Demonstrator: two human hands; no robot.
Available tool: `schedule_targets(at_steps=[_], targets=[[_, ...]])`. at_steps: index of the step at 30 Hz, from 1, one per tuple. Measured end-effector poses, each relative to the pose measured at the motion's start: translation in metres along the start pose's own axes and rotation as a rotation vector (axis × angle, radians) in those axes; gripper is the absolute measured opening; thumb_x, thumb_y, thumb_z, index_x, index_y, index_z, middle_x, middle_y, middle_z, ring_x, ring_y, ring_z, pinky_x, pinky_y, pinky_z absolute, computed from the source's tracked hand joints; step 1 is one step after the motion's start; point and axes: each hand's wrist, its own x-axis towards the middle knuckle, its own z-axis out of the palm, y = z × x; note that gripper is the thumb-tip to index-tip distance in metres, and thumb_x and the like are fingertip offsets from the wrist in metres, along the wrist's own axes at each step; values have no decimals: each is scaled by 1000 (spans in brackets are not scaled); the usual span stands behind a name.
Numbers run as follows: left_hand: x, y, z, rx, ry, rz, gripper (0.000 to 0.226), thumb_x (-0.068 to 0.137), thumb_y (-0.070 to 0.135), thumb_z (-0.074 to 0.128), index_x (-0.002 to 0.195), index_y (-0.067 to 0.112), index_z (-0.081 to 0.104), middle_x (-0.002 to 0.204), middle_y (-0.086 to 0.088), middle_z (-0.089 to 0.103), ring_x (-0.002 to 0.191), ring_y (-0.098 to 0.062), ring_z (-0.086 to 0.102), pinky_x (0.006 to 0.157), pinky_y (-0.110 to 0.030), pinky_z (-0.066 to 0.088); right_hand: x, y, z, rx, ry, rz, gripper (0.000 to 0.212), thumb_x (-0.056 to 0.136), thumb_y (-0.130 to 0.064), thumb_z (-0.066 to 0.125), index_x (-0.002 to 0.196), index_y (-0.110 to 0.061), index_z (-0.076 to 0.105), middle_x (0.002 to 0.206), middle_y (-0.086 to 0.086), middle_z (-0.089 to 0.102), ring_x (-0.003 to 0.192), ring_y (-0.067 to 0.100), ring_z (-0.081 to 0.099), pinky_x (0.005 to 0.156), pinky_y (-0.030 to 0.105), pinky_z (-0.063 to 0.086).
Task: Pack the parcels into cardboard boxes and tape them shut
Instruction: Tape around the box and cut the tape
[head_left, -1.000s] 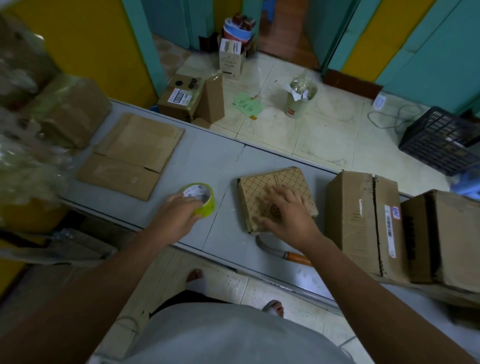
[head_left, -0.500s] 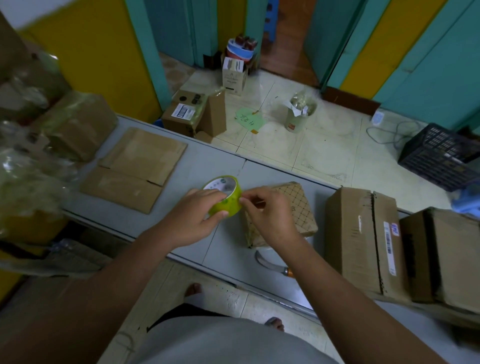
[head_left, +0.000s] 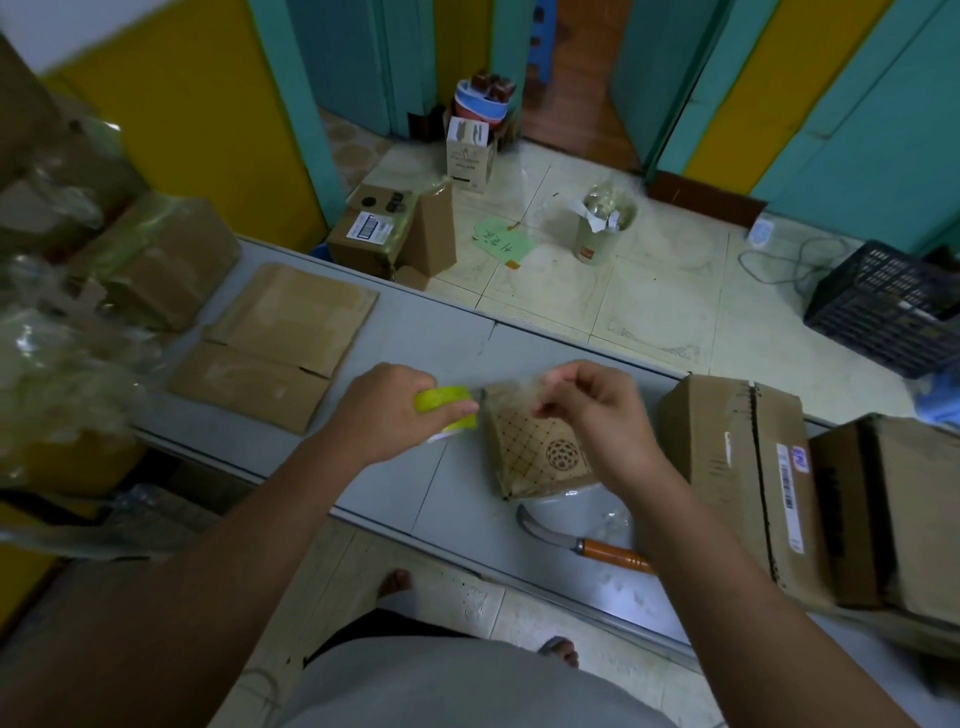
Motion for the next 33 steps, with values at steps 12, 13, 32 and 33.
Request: schedule_targets(at_steps=[12, 13, 32, 33], targets=[[-4, -40, 19, -140, -40, -48, 73, 85, 76, 60, 65, 8, 45, 55, 3, 32, 50, -9, 37, 54, -33, 31, -20, 25, -27, 56, 196, 32, 16, 98, -7, 66, 86, -9, 76, 81, 11, 76, 79, 21, 73, 78, 29, 60], [-6, -41, 22, -144, -50, -58, 72, 84, 75, 61, 65, 7, 46, 55, 4, 33, 50, -8, 36, 54, -32, 29, -25, 29, -28, 3, 191, 20, 12, 97, -8, 68, 88, -8, 76, 80, 10, 76, 76, 19, 73, 74, 26, 59], [39, 21, 19, -149, -471, 130, 72, 66, 85, 71, 72, 13, 68, 73, -15, 61, 69, -23, 63, 60, -35, 44, -78, 112, -26, 350, 651, 259, 12, 100, -10, 65, 90, -12, 72, 81, 11, 65, 72, 20, 61, 77, 41, 62], [40, 24, 17, -174, -488, 143, 66, 70, 79, 74, 72, 13, 69, 75, -16, 62, 70, -24, 63, 60, -30, 43, -80, 114, -26, 355, 654, 268, 12, 100, -12, 66, 90, -14, 72, 80, 11, 63, 72, 20, 60, 77, 42, 61]])
